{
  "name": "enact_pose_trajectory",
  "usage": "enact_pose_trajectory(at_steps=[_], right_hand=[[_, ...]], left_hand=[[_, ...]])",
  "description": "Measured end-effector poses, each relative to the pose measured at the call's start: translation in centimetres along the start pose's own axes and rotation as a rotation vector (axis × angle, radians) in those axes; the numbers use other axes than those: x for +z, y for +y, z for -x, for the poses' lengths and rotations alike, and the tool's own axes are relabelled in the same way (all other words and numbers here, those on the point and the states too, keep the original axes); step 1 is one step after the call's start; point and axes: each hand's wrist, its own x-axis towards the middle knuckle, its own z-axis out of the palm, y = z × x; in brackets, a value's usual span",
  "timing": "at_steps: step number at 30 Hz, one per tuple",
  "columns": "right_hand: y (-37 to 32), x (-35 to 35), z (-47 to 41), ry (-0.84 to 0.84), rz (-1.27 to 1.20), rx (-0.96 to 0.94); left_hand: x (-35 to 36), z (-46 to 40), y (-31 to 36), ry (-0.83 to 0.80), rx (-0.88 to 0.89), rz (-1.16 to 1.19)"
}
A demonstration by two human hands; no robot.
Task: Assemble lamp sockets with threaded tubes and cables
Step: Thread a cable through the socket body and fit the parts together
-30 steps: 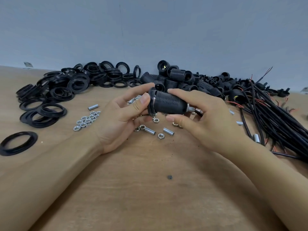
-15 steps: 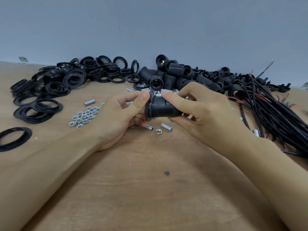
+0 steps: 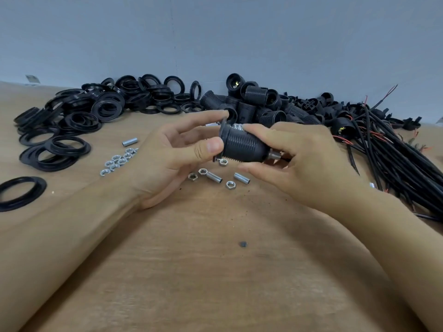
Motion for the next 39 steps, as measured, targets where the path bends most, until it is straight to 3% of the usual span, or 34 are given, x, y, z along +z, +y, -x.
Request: enact_pose_trajectory(at_steps=[5, 12, 17, 21, 24, 28, 31, 35, 39], right_hand=[[0.2, 0.0, -0.2, -0.007, -0.008, 0.043], [0.4, 0.6, -0.1, -0.012, -0.017, 0.077], [0.5, 0.7, -0.1, -0.016, -0.015, 0.07], [0.6, 0.6, -0.1, -0.024, -0.028, 0.11], [0.6, 0.5, -0.2, -0.026, -0.051, 0.143], [0.8, 0.8, -0.1, -0.082, -0.072, 0.169], [1.0, 0.9, -0.1, -0.097, -0.07, 0.167], [1.2, 1.1, -0.1, -0.081, -0.079, 0.179], [1.1, 1.1, 0.1, -0.098, -0.082, 0.173]], left_hand=[[-0.1, 0.0, 0.8, -0.051, 0.005, 0.092], [-0.9, 0.1, 1.7, 0.175, -0.003, 0.422], [0.2, -0.2, 0.9, 0.21, 0.008, 0.104], [0.0, 0.1, 1.7, 0.284, 0.091, 0.247], [-0.2, 0.1, 1.6, 0.335, 0.09, 0.173], [0.8, -0.1, 1.0, 0.237, 0.049, 0.004], [0.8, 0.3, 1.5, 0.158, 0.072, 0.102], [0.0, 0.5, 1.8, 0.245, 0.09, 0.158], [0.3, -0.2, 1.0, 0.331, 0.095, -0.048]])
